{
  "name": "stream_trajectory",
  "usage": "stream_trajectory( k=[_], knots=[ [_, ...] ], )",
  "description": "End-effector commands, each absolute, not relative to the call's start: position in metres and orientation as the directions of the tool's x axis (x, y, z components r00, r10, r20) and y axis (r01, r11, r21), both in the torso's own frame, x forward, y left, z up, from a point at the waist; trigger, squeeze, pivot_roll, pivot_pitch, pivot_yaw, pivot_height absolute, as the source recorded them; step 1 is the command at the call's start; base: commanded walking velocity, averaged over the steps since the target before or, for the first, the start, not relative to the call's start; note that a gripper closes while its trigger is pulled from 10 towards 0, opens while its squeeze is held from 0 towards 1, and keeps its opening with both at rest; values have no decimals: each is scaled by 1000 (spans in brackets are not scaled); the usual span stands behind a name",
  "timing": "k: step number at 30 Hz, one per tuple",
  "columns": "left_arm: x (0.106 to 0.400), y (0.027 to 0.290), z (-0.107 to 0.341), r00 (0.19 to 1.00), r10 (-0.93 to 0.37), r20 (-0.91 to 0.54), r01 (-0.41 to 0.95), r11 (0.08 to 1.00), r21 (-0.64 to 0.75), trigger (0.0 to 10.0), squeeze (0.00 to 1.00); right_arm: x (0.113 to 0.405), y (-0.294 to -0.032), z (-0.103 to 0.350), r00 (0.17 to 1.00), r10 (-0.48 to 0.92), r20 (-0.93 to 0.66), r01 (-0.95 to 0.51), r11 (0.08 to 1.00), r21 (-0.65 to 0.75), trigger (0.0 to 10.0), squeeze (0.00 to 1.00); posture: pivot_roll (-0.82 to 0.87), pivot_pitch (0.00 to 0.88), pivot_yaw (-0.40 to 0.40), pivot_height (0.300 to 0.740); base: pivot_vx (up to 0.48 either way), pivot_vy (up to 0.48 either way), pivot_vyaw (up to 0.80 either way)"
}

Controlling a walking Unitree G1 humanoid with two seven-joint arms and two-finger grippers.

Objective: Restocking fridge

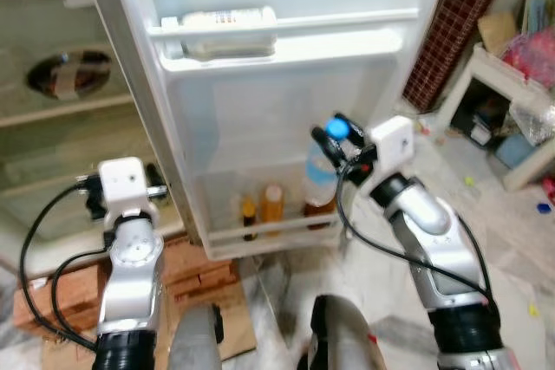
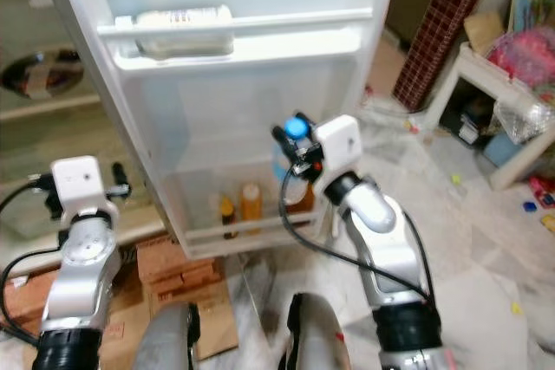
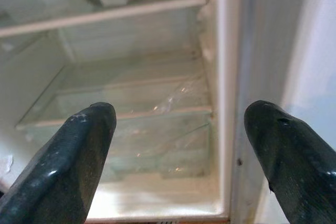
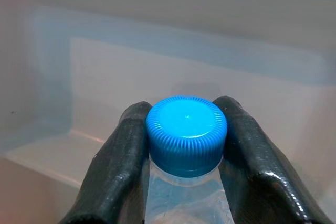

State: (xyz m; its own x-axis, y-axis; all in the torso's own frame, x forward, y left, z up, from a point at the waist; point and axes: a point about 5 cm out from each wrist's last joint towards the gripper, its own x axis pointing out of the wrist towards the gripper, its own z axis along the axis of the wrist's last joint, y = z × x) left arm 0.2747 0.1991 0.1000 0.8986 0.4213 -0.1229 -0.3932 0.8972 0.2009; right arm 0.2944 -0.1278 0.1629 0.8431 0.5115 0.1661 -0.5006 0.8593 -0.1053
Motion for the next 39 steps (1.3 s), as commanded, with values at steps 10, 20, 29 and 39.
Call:
stream_trajectory(
  k=[10,20,29,39],
  knots=[
    [260,198,95,903,397,-163,-364,910,201,10000,0,300,-110,166,792,579,193,-565,816,-125,10000,0,15,0,-24,536,0,0,0],
    [232,196,100,965,219,-143,-188,962,198,10000,0,304,-66,149,711,682,173,-662,732,-164,10000,0,71,69,-47,486,0,0,0],
    [194,193,113,993,72,-95,-45,963,265,10000,0,331,-58,165,765,575,290,-513,816,-266,10000,0,168,163,-53,486,0,0,0],
    [151,196,134,992,40,-121,-1,952,306,10000,0,347,-33,187,760,487,431,-331,860,-388,10000,0,280,267,-31,486,0,0,0]
  ],
)
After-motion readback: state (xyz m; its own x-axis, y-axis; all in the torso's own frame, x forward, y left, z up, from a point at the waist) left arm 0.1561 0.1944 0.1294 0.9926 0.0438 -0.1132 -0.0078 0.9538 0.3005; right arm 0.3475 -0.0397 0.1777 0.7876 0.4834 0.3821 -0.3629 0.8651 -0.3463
